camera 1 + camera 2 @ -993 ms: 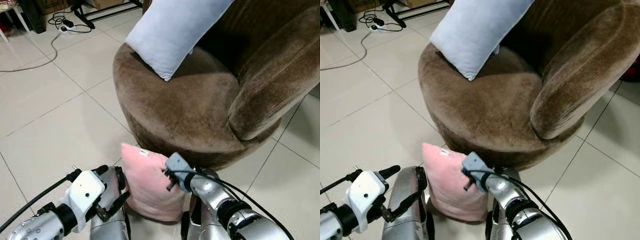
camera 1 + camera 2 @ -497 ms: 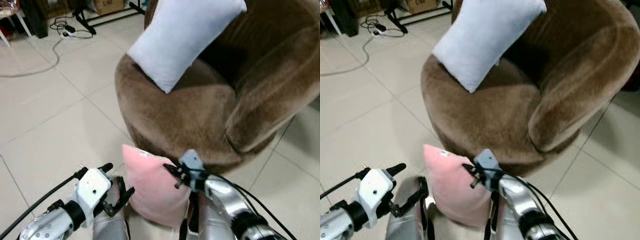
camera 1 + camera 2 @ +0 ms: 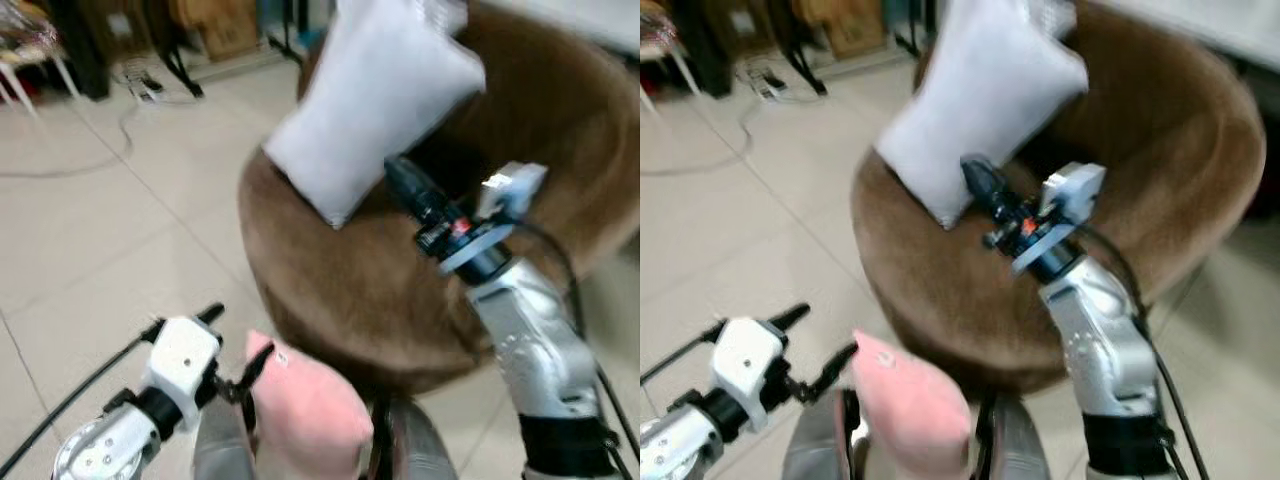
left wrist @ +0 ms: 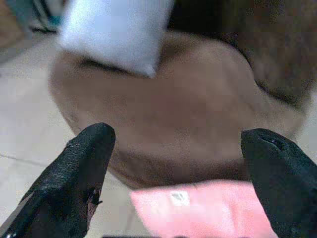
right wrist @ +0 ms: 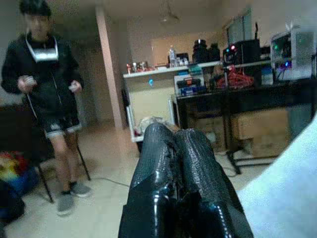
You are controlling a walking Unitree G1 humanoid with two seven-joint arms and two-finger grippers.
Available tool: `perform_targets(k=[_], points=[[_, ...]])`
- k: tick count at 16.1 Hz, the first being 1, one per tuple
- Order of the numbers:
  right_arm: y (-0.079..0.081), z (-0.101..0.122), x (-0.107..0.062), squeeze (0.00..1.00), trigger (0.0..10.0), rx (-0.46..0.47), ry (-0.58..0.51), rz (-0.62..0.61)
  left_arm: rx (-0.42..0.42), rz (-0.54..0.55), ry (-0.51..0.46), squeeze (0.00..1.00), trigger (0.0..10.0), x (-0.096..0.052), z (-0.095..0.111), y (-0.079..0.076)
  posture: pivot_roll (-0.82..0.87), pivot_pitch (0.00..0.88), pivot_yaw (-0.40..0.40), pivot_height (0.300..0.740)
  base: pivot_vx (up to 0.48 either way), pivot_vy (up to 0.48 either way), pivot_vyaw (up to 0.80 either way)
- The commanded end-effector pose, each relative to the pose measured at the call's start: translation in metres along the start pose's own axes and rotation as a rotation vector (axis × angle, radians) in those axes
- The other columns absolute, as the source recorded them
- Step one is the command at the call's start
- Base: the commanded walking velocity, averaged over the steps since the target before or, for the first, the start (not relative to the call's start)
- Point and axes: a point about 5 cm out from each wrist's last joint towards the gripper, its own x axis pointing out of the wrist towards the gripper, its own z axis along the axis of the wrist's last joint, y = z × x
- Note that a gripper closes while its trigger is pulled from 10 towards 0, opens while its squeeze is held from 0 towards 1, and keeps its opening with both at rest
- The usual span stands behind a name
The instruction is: Move the pillow to the sofa from floor
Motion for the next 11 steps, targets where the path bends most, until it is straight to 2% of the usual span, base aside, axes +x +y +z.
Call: perform_targets(k=[1, 2, 3, 4, 6, 7, 8, 9, 11], points=[[0.004, 0.006, -0.005, 0.0, 10.0, 0.035, 0.023, -0.028, -0.009, 0.021, -0.03, 0.58, 10.0, 0.002, 0.006, 0.001, 0.14, 0.0, -0.057, 0.671, 0.0, 0.0, 0.0], [0.006, 0.007, -0.008, 0.0, 10.0, 0.034, 0.042, -0.025, -0.01, 0.025, -0.036, 0.58, 10.0, 0.004, 0.007, 0.001, 0.13, 0.0, -0.058, 0.676, 0.0, 0.0, 0.0], [0.005, -0.002, -0.013, 0.0, 10.0, -0.008, 0.128, -0.052, -0.012, 0.032, -0.043, 0.58, 10.0, 0.01, 0.007, 0.002, 0.13, 0.0, -0.058, 0.686, 0.0, 0.0, 0.0], [0.0, -0.027, -0.023, 0.0, 10.0, -0.104, 0.286, -0.104, -0.001, 0.039, -0.04, 0.58, 10.0, 0.017, 0.003, 0.002, 0.12, 0.0, -0.059, 0.696, 0.0, 0.0, 0.0], [-0.012, -0.061, -0.038, 0.0, 10.0, -0.11, 0.459, -0.25, 0.018, 0.081, -0.008, 0.57, 10.0, 0.028, -0.008, 0.007, 0.11, 0.0, -0.06, 0.701, 0.0, 0.0, 0.0], [-0.016, -0.073, -0.046, 0.0, 10.0, -0.158, 0.555, -0.281, 0.02, 0.12, 0.009, 0.58, 10.0, 0.033, -0.013, 0.012, 0.11, 0.0, -0.062, 0.701, 0.0, 0.0, 0.0], [-0.02, -0.079, -0.053, 0.0, 10.0, -0.17, 0.595, -0.336, 0.023, 0.168, 0.021, 0.56, 10.0, 0.036, -0.016, 0.017, 0.11, 0.0, -0.063, 0.701, 0.0, 0.0, 0.0], [-0.024, -0.082, -0.057, 0.0, 10.0, -0.151, 0.592, -0.383, 0.016, 0.206, 0.025, 0.49, 10.0, 0.038, -0.017, 0.021, 0.11, 0.0, -0.064, 0.701, 0.0, 0.0, 0.0], [-0.029, -0.087, -0.066, 0.0, 10.0, -0.135, 0.58, -0.477, 0.01, 0.245, 0.014, 0.42, 10.0, 0.04, -0.018, 0.023, 0.11, 0.0, -0.069, 0.701, 0.0, 0.0, 0.0]])
